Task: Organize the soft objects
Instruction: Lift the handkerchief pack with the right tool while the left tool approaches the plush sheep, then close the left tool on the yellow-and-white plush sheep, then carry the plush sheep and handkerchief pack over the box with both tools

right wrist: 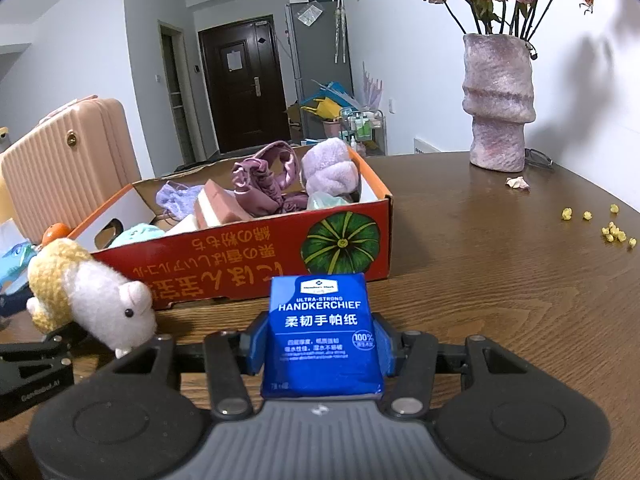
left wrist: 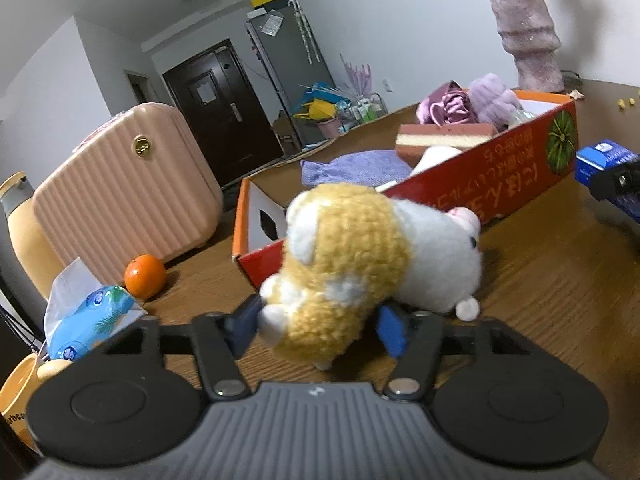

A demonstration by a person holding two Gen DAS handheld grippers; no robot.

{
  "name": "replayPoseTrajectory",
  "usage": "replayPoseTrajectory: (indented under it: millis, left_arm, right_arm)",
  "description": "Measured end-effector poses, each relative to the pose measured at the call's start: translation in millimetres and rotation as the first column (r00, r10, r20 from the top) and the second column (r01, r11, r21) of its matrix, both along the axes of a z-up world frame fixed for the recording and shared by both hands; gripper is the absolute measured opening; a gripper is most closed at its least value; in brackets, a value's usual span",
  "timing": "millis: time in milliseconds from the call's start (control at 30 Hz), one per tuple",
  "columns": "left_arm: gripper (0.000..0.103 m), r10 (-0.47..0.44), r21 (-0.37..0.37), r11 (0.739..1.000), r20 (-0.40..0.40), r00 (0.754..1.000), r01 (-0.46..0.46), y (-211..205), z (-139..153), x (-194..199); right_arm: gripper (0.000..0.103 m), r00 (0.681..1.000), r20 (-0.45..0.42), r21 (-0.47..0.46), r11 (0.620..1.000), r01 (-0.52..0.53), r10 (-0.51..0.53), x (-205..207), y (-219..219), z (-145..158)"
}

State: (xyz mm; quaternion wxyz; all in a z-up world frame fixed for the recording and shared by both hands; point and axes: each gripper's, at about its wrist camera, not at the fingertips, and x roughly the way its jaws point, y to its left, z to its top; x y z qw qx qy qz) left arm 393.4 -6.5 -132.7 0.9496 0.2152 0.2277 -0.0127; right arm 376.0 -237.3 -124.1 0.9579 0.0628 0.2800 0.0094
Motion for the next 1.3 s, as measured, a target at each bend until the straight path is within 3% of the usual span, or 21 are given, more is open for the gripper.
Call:
replayPoseTrajectory:
  millis: [300,700,1067,1300]
  left_arm:
    - [0.052,-0.004,0.040,0.999,0.024,1.000,0.003,-5,-3,-7]
    - [0.052,-0.015,0.051,0.999,0.100,0.995,0.010,-16,1,-42]
    - [0.052,0.029,-0.010,1.000,0.182,0.983,-0.027,-17,19,-70]
    - [0.052,0.064,-0.086,0.995,0.181,0.981,-0.049,-15,33,-75]
  right_arm:
    - [0.051,1.000,0.004,0.005,1.000,-0.006,0.006,-1,-1,0]
    - [0.051,0.999,0.023,0.026,0.999,-0.030,0.030,-6,-1,4]
    - [0.051,0.995,0.083,0.034,0.998,-0.059,0.056,-16,2,12]
    - [0.051,0.989,0.135,0.047,0.996,-0.074,0.067,-22,2,21]
